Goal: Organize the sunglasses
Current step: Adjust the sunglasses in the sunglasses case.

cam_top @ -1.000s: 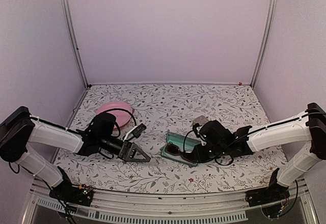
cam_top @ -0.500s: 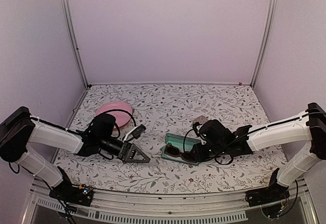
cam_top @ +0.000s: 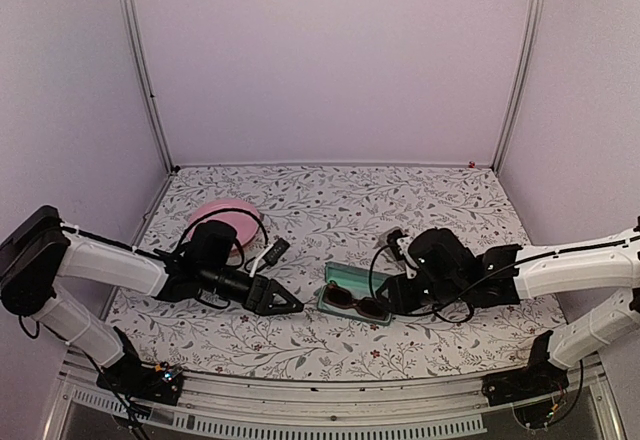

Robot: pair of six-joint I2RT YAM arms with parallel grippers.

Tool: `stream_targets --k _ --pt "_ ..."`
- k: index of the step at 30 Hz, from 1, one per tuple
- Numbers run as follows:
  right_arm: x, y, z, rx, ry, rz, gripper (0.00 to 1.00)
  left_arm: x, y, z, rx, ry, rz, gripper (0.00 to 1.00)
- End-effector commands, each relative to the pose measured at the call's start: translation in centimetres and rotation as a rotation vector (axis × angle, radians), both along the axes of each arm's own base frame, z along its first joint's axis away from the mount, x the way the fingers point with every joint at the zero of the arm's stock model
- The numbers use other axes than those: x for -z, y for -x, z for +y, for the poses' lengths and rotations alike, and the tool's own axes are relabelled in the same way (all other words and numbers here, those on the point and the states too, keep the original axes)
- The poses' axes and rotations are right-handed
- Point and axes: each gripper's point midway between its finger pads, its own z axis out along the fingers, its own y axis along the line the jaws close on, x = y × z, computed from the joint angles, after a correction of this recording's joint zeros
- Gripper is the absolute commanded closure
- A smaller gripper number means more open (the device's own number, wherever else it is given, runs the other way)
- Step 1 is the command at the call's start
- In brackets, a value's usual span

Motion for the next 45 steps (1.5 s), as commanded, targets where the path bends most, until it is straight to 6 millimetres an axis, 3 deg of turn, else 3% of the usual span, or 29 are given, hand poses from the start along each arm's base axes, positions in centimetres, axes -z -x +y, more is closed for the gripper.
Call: stream_targets --k 1,5,12,20,28,45 --pt "1.0 0.7 -0.4 -0.009 0.017 0.024 0.57 1.1 -2.3 -0.7 -0.073 -0.094 -0.119 0.21" --pt "1.2 0.8 1.6 -0.063 -0.003 0.014 0.61 1.8 -3.6 -1.2 -0.116 -0.137 -0.149 0.22" --pt "1.8 0.1 5.9 -0.152 0.006 -0.013 0.64 2.6 -4.7 -0.4 -0.207 -0.183 -0.155 0.23" --pt "2.7 -1.4 8.2 -0.179 0.057 -0.048 0.65 2.5 -4.6 0.1 -0.224 -0.185 -0.157 0.23" --pt "3.3 -2.4 9.5 -0.193 0.088 -0.062 0.7 2.7 -4.2 0.5 -0.219 -0.19 -0.156 0.23" --pt "4.6 -4.1 9.0 -0.132 0.142 -0.083 0.7 3.2 -4.0 0.8 -0.214 -0.207 -0.155 0.23"
